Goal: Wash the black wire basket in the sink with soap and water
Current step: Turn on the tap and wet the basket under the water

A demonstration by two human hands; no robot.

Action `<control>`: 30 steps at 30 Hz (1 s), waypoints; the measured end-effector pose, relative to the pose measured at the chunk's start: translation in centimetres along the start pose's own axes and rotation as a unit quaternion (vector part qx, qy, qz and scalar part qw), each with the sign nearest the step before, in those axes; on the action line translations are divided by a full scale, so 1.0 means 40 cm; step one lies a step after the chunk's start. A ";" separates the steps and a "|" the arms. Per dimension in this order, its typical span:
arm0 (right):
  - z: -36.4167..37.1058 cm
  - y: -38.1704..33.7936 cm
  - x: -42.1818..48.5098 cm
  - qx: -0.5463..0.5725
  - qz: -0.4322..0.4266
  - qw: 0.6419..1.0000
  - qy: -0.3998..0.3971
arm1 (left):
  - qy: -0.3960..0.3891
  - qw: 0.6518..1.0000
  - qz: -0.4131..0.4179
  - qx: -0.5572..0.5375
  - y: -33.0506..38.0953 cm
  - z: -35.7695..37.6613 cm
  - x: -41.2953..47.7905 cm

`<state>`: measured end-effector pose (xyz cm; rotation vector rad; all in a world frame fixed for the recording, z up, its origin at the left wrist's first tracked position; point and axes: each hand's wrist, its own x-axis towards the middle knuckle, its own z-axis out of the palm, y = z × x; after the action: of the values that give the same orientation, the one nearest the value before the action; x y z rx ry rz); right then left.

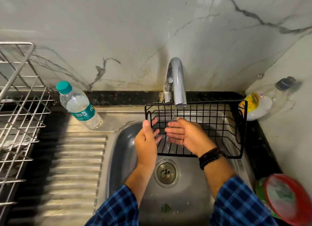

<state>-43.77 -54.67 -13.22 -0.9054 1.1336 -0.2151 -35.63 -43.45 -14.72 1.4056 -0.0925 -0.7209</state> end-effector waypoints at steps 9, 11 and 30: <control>0.059 0.022 -0.024 -0.137 -0.109 0.980 0.092 | 0.012 0.990 0.074 0.119 0.008 0.008 0.016; 0.069 0.015 -0.023 -0.117 -0.086 0.989 0.027 | 0.020 0.985 0.087 0.145 0.009 0.012 0.016; -0.018 0.073 -0.077 -0.707 -0.144 0.692 -0.037 | 0.066 0.994 0.049 0.071 0.011 -0.052 0.038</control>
<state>-46.59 -51.41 -13.31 -2.4501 0.9376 0.5673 -33.28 -42.44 -15.29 1.5702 -0.1092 -0.5476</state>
